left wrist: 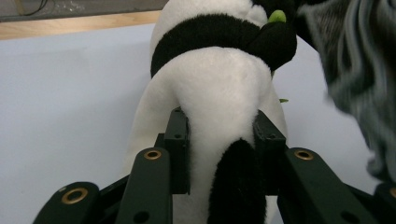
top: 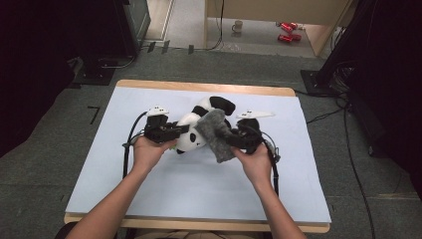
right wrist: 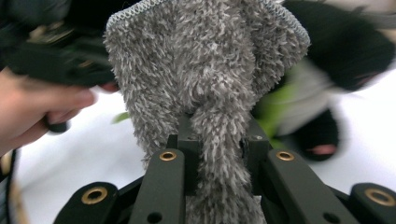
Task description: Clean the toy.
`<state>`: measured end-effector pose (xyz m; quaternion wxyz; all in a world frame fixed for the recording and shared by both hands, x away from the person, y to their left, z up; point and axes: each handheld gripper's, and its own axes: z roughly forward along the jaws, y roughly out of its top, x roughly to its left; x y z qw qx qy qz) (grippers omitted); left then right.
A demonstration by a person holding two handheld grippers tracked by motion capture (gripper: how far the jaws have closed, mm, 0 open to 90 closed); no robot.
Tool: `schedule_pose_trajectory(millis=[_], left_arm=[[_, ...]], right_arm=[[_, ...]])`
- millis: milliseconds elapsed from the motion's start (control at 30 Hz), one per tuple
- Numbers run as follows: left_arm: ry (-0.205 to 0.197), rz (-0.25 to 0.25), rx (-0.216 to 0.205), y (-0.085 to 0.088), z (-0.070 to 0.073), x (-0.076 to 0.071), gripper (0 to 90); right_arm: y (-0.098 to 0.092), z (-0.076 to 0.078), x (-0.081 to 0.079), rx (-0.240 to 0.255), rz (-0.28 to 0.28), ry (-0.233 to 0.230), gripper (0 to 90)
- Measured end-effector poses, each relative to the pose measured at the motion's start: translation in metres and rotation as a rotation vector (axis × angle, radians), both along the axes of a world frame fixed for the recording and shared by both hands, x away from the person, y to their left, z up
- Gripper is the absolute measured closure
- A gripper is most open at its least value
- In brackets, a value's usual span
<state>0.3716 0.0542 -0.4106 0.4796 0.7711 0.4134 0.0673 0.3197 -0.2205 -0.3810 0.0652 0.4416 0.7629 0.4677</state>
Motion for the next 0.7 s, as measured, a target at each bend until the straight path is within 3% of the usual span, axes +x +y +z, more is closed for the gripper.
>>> schedule_pose_trajectory(millis=[133,233,467,600,700], left_arm=[[0.000,-0.003,0.000,-0.001,-0.001,-0.004,63.8],[0.001,-0.005,0.007,-0.005,-0.001,-0.008,63.6],[0.022,0.009,-0.020,-0.012,-0.001,-0.016,63.4],[0.048,0.024,-0.050,-0.015,0.000,-0.018,63.5],[0.050,0.026,-0.047,-0.017,-0.001,-0.019,63.8]], right_arm=[[0.031,-0.011,-0.005,-0.047,0.085,0.014,76.7],[0.052,-0.021,-0.007,-0.110,0.135,0.016,77.1],[0.068,-0.037,-0.011,-0.121,0.169,-0.001,77.5],[0.073,-0.038,-0.017,-0.124,0.161,-0.078,77.2],[0.075,-0.045,-0.017,-0.132,0.148,-0.098,77.3]])
